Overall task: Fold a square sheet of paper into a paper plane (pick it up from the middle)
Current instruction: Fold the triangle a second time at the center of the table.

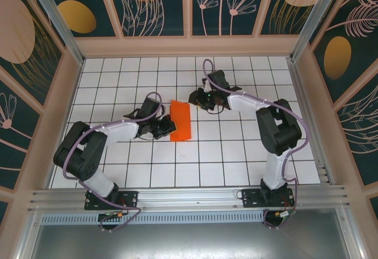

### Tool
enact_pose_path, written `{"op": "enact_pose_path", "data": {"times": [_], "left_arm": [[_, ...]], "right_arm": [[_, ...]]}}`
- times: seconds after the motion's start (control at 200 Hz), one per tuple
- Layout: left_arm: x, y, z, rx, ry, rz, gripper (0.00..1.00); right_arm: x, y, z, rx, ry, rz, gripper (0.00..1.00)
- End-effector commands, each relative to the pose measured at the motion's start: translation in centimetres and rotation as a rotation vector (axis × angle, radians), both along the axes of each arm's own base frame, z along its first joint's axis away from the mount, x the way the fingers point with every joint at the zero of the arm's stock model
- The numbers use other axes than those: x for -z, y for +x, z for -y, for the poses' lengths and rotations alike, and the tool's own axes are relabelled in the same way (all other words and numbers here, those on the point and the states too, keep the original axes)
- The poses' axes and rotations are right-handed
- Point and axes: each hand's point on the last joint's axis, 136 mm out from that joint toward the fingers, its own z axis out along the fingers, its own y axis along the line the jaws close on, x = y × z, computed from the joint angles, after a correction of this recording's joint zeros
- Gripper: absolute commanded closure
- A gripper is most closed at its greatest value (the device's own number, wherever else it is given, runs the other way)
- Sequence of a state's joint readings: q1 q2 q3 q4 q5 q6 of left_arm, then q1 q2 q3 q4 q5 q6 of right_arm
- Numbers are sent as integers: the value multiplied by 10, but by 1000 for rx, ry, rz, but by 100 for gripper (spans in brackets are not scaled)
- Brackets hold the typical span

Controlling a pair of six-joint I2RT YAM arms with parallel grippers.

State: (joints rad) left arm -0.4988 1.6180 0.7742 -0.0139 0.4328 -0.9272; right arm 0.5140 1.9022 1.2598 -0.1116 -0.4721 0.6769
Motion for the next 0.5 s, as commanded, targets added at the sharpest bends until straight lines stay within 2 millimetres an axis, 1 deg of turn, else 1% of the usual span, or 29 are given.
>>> {"op": "enact_pose_path", "data": {"times": [0.0,0.05,0.06,0.075,0.13,0.26,0.365,0.495], "left_arm": [[0,-1,-11,4,33,13,100],[0,-1,-11,11,32,13,99],[0,0,-11,11,32,13,99],[1,0,-11,12,32,11,99],[2,0,-11,15,34,8,98],[3,-1,-6,30,7,-1,96],[-1,-1,0,46,-27,4,94],[-3,-5,7,68,-78,-3,92]], "right_arm": [[-2,-12,-12,-61,7,21,68],[1,-11,-12,-62,0,15,69],[2,-16,-17,-76,-2,13,69],[4,-18,-20,-82,-4,9,70],[10,-22,-24,-93,-11,-6,71],[32,-33,-32,-119,-42,-58,78],[46,-42,-32,-132,-68,-91,81],[61,-48,-28,-131,-109,-124,82]]}}
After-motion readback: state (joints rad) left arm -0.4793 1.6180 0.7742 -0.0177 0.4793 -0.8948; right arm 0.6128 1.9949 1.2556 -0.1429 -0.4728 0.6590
